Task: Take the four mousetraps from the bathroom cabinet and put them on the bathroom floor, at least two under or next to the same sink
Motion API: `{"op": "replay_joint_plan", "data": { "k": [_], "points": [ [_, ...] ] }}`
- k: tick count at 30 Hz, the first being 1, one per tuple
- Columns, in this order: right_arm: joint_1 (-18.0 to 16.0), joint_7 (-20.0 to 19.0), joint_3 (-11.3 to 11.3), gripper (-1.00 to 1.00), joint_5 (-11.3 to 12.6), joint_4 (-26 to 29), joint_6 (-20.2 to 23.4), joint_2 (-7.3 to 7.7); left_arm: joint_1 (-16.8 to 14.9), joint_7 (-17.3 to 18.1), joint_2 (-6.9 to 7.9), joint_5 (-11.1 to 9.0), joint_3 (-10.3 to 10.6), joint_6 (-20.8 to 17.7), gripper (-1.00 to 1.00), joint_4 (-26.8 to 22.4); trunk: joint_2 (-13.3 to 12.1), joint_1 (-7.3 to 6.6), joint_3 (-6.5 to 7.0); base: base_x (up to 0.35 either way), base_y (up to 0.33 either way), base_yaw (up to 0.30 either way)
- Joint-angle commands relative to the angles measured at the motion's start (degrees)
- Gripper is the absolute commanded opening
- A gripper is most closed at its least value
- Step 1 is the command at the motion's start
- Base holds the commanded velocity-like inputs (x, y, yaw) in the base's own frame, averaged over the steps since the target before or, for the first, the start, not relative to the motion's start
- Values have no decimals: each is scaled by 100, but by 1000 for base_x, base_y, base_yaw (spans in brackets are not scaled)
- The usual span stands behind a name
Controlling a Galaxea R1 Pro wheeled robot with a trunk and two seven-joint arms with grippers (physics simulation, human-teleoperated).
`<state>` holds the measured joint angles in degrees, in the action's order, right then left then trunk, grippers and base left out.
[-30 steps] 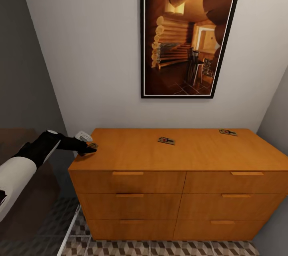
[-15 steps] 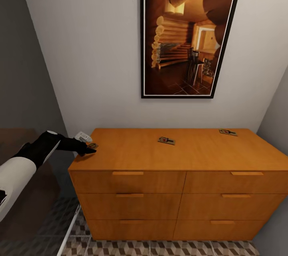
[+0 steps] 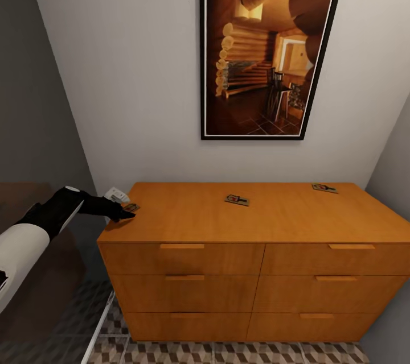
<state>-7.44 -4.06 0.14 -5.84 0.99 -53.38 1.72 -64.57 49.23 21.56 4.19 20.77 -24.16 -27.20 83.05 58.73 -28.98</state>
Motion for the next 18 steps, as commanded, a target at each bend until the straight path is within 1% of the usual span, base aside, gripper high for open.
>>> {"op": "replay_joint_plan", "data": {
  "k": [1,13,18],
  "points": [
    [-3,-33,-5,-100,4,-2,-15,2,-3,23,7,20,6,-37,100,-12,3,0,-6,0,0,0],
    [-3,-33,-5,-100,4,-2,-15,1,-3,25,15,20,6,-32,100,51,3,0,-6,0,0,0],
    [-3,-33,-5,-100,4,-2,-15,3,-3,22,15,13,6,182,100,110,3,0,-6,0,0,0]
  ]
}}
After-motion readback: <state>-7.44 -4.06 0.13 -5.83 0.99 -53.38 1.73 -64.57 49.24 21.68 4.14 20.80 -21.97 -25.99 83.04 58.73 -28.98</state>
